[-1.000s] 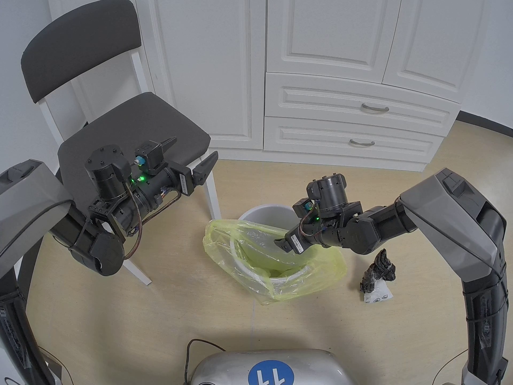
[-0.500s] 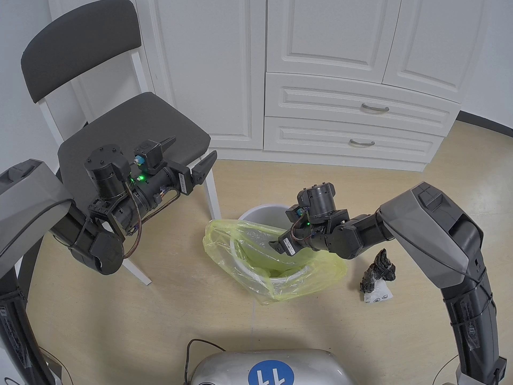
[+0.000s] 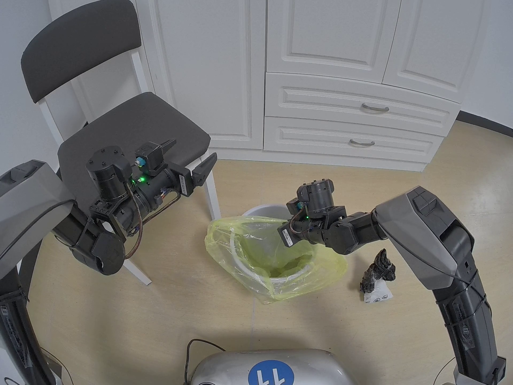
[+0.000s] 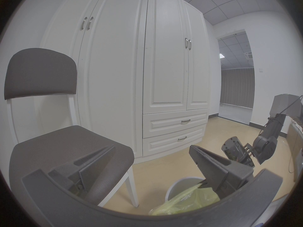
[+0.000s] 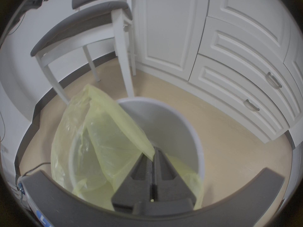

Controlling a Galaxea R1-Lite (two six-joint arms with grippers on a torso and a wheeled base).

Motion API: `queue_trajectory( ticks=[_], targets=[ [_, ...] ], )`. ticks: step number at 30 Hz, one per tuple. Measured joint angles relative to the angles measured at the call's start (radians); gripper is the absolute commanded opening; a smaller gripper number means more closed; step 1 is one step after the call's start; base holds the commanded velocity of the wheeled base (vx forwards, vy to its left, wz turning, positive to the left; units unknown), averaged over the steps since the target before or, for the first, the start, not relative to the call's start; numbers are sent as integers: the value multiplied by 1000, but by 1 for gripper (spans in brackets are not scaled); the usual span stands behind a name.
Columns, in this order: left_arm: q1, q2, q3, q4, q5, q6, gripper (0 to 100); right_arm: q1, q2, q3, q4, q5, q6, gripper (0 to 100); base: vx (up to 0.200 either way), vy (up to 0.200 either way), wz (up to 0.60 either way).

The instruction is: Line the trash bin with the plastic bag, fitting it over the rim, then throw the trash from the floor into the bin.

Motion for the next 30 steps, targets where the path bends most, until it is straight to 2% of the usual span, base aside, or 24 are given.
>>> queue_trajectory(
  ticks=[4, 8, 17, 21, 25, 26, 30],
  targets=[
    [0, 3, 0, 0, -1, 0, 100, -5, 35, -108, -1, -40, 42, 0, 0, 0, 0],
    [1, 7, -3, 0, -1, 1, 100, -9, 97, -201, -51, -126, 79, 0, 0, 0, 0],
    [3, 17, -10, -3, -1, 1, 100, -19, 185, -237, -435, -249, 95, 0, 0, 0, 0],
    [3, 23, -13, -4, -1, 1, 100, -23, 209, -238, -540, -268, 97, 0, 0, 0, 0],
    [0, 30, -15, -4, 0, 3, 100, -18, 226, -239, -568, -269, 101, 0, 0, 0, 0],
    [0, 33, -16, -4, 0, 3, 100, -17, 229, -239, -572, -269, 101, 100, 0, 0, 0],
    [1, 44, -27, -5, 2, 33, 100, -16, 236, -239, -602, -265, 101, 100, 0, 0, 0]
  ],
)
